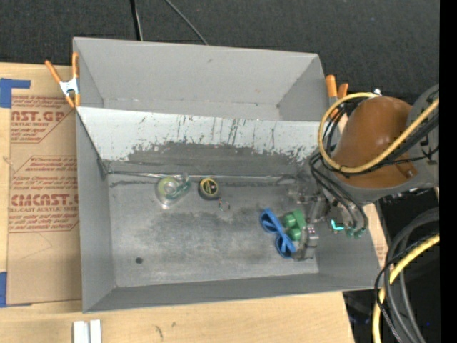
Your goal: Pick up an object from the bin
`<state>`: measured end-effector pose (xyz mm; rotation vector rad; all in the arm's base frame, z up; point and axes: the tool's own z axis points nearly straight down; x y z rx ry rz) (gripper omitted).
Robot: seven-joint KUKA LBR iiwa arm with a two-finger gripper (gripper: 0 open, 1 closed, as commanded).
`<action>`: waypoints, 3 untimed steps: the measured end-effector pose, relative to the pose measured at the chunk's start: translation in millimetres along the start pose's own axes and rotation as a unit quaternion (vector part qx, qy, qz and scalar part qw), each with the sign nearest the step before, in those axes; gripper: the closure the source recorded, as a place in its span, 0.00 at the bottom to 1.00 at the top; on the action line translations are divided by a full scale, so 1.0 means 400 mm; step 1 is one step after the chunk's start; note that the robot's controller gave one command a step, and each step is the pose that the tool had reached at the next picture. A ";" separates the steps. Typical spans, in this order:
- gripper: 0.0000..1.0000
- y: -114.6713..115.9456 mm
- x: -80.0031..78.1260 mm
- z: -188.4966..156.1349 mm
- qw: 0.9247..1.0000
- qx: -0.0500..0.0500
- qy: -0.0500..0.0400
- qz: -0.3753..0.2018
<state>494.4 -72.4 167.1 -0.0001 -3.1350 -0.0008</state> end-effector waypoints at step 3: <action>1.00 -0.061 -0.061 -0.106 0.996 0.002 -0.008 -0.088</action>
Offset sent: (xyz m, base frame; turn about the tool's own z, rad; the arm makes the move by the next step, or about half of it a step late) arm 0.0297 -0.0223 -0.0971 -0.0767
